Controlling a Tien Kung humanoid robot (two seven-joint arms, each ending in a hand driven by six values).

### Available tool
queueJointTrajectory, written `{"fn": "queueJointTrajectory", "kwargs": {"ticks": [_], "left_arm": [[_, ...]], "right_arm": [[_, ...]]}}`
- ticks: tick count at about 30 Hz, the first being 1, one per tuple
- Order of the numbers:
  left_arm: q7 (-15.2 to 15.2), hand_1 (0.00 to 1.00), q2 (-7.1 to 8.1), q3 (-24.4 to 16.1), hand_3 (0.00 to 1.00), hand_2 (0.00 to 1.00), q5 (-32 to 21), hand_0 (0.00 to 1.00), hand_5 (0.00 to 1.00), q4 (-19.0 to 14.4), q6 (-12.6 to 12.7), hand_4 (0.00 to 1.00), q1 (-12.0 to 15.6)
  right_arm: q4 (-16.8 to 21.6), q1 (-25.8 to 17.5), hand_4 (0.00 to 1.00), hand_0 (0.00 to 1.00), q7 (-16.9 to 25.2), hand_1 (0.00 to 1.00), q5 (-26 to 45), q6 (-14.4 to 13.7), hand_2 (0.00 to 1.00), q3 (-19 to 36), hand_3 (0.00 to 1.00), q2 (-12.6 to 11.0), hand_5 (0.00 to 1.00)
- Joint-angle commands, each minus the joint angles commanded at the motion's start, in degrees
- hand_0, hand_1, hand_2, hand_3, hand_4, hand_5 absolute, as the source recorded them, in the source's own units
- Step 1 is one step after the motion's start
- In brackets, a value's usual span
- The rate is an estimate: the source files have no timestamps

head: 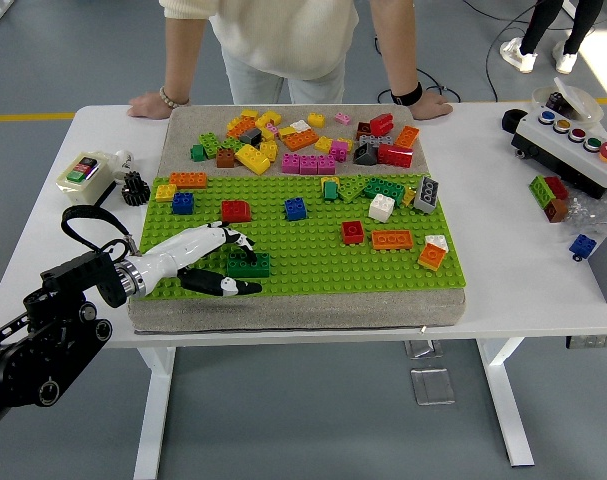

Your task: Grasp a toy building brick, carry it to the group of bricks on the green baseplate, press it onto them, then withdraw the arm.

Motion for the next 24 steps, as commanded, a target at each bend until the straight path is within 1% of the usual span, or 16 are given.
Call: {"fn": "queueJointTrajectory", "kwargs": {"ticks": [9, 15, 17, 18, 19, 22, 24], "left_arm": [[0.1, 0.888, 0.05, 0.2, 0.65, 0.856, 0.3, 0.998, 0.765, 0.8, 0.0, 0.998, 0.2], [0.0, 0.886, 0.14, -0.1, 0.65, 0.853, -0.2, 0.998, 0.763, 0.1, -0.3, 0.998, 0.3], [0.0, 0.886, 0.25, -0.8, 0.65, 0.853, -0.9, 0.998, 0.763, -1.1, -0.5, 0.998, 0.6], [0.1, 0.886, 0.36, -1.5, 0.65, 0.853, -1.4, 0.998, 0.763, -2.2, -0.7, 0.998, 0.8], [0.1, 0.871, 0.42, -1.9, 0.648, 0.832, -1.6, 0.998, 0.756, -3.0, -0.8, 0.998, 0.8], [0.4, 0.871, 0.79, -3.5, 0.648, 0.832, -2.6, 0.998, 0.756, -5.8, -1.0, 0.998, 0.9], [0.5, 0.871, 1.0, -4.0, 0.648, 0.832, -3.2, 0.998, 0.756, -6.8, -1.1, 0.998, 0.9]], "right_arm": [[0.0, -0.1, 0.912, 0.755, 0.0, 0.676, 0.0, 0.0, 0.722, 0.0, 0.639, 0.0, 0.507], [0.0, 0.0, 0.911, 0.755, 0.0, 0.675, 0.1, 0.0, 0.722, -0.1, 0.639, 0.0, 0.505], [0.0, 0.0, 0.911, 0.755, 0.0, 0.675, 0.1, 0.0, 0.722, -0.1, 0.639, 0.0, 0.505], [0.0, 0.0, 0.911, 0.755, 0.0, 0.675, 0.1, 0.0, 0.722, -0.1, 0.639, 0.0, 0.505], [0.0, 0.0, 0.911, 0.755, 0.0, 0.675, 0.1, 0.0, 0.721, -0.1, 0.639, 0.0, 0.506], [0.0, -0.1, 0.911, 0.755, 0.0, 0.675, 0.1, 0.0, 0.721, -0.1, 0.639, 0.0, 0.506], [0.0, -0.1, 0.911, 0.755, 0.0, 0.675, 0.1, 0.0, 0.721, -0.2, 0.639, 0.0, 0.506]]}}
